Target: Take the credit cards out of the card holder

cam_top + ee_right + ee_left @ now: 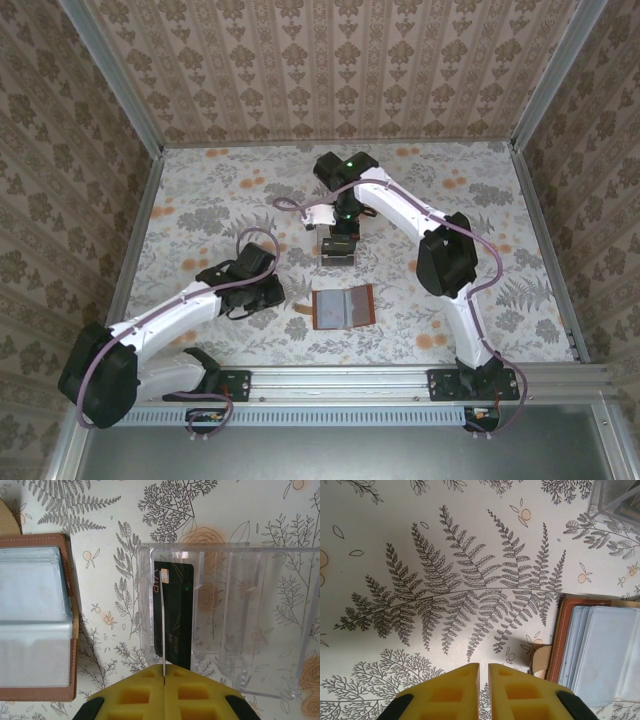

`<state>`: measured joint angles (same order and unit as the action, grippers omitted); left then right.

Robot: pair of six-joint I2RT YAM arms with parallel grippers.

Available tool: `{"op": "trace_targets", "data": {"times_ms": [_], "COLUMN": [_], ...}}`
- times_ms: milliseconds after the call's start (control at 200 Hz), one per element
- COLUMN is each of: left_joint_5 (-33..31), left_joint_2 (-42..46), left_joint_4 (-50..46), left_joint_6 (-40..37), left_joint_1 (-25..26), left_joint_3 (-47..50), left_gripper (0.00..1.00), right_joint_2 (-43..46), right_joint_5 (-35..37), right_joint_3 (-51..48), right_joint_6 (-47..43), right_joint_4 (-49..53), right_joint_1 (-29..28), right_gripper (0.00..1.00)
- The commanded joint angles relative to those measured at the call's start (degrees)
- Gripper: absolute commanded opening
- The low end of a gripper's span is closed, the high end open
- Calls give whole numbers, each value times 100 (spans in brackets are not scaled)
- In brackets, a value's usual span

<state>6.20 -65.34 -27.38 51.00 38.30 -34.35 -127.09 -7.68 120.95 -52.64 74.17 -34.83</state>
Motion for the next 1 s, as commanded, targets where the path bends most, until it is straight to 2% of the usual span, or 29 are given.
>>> {"op": "trace_targets", "data": {"times_ms": [0, 350, 435, 545, 655, 860, 995], "left_joint_5": [65, 171, 206, 215, 241, 412, 497], "left_joint_2": [57, -11, -46, -61, -83, -170, -311], "left_joint_4": [13, 30, 22, 9, 7, 4, 22], "left_joint_6": [24, -42, -81, -117, -164, -290, -376], "left_joint_1": [-88, -253, -271, -306, -341, -332, -268], "left_joint_3": [104, 124, 95, 86, 54, -98, -280], "left_gripper": [14, 14, 14, 14, 14, 14, 14], "right_joint_2": [-267, -698, -754, -756, -648, -328, 50], "right_joint_5": [82, -161, -189, -62, 106, 143, 54], "right_joint_3": [334, 604, 597, 608, 607, 539, 91], "right_joint_6": [-284, -396, -387, -312, -242, 69, 553], "right_joint_4": [409, 587, 594, 447, 258, 39, -414], "right_joint_1": [37, 64, 64, 73, 77, 90, 88], "right_gripper": [5, 6, 9, 18, 22, 22, 22]}}
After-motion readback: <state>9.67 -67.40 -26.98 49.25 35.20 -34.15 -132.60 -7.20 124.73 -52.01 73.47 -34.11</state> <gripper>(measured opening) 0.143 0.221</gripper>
